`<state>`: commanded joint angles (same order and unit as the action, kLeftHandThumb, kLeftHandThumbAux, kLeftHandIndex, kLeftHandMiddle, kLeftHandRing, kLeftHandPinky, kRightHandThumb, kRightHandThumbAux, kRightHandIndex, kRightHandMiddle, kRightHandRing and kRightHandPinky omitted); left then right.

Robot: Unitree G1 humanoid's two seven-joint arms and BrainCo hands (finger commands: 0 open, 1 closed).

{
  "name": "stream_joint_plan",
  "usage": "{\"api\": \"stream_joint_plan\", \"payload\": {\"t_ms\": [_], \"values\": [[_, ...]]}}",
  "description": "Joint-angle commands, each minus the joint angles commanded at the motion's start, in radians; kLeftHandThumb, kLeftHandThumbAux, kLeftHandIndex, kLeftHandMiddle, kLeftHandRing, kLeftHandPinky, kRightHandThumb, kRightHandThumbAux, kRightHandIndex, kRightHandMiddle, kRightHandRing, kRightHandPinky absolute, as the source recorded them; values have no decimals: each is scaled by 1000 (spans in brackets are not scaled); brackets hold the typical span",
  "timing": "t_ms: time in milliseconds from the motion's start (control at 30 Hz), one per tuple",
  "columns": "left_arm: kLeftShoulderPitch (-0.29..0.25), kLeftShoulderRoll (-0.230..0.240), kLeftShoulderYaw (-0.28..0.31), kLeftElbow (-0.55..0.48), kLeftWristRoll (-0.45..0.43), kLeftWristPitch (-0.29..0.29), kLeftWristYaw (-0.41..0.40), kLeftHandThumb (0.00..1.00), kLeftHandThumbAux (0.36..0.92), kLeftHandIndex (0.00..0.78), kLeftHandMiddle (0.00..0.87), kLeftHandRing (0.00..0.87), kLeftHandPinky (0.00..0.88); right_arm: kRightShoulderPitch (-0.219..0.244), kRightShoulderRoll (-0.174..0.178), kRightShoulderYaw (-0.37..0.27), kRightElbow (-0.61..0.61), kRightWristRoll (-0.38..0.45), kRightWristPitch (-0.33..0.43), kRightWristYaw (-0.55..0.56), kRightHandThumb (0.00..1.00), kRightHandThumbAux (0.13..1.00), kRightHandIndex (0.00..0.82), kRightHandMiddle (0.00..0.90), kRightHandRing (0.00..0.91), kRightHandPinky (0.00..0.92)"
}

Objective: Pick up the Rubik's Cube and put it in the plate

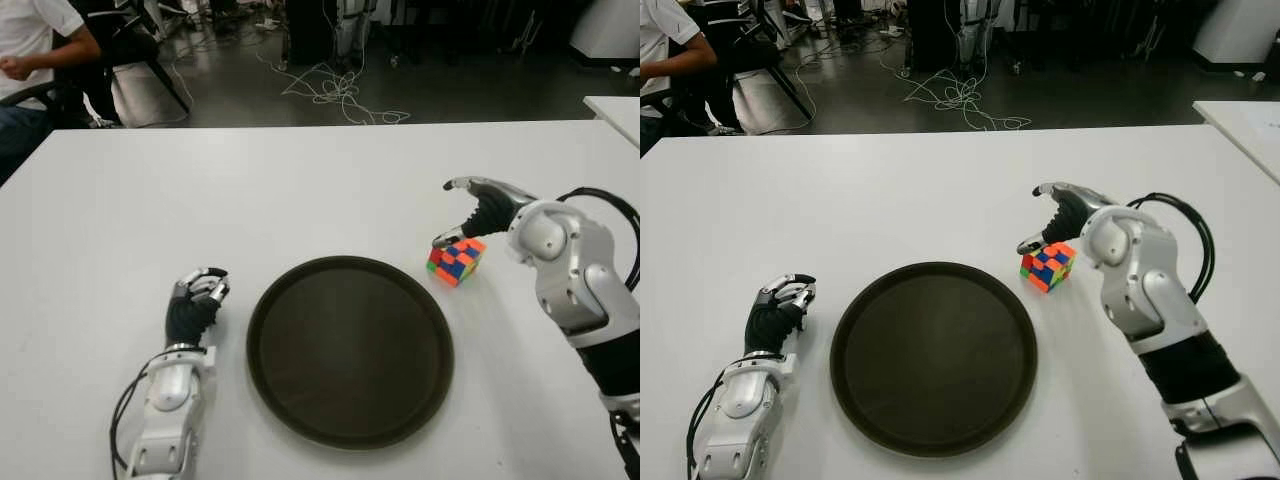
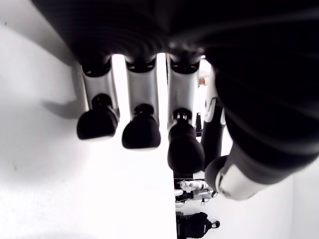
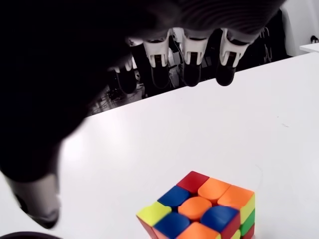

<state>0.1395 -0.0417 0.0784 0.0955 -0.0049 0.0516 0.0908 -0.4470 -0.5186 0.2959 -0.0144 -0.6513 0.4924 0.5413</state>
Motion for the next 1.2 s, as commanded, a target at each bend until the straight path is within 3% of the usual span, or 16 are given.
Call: {"api": "stream_joint_plan", "payload": {"t_ms": [200, 733, 1200], "values": [[3, 2, -1, 4, -1, -9, -4, 710, 704, 444, 804, 816, 804, 14, 19, -5, 35, 22, -29, -48, 0, 669, 0, 0, 0, 0], [4, -4, 1, -5, -13, -5, -9, 710, 704, 444, 806, 815, 806, 28, 30, -12, 99, 57, -94, -126, 0, 638, 0, 0, 0, 0], [11, 2, -9, -24, -2, 13, -4, 710, 704, 444, 807, 816, 810, -11, 44, -2, 222, 54, -143, -171, 0, 640, 0, 0, 0, 0]]}}
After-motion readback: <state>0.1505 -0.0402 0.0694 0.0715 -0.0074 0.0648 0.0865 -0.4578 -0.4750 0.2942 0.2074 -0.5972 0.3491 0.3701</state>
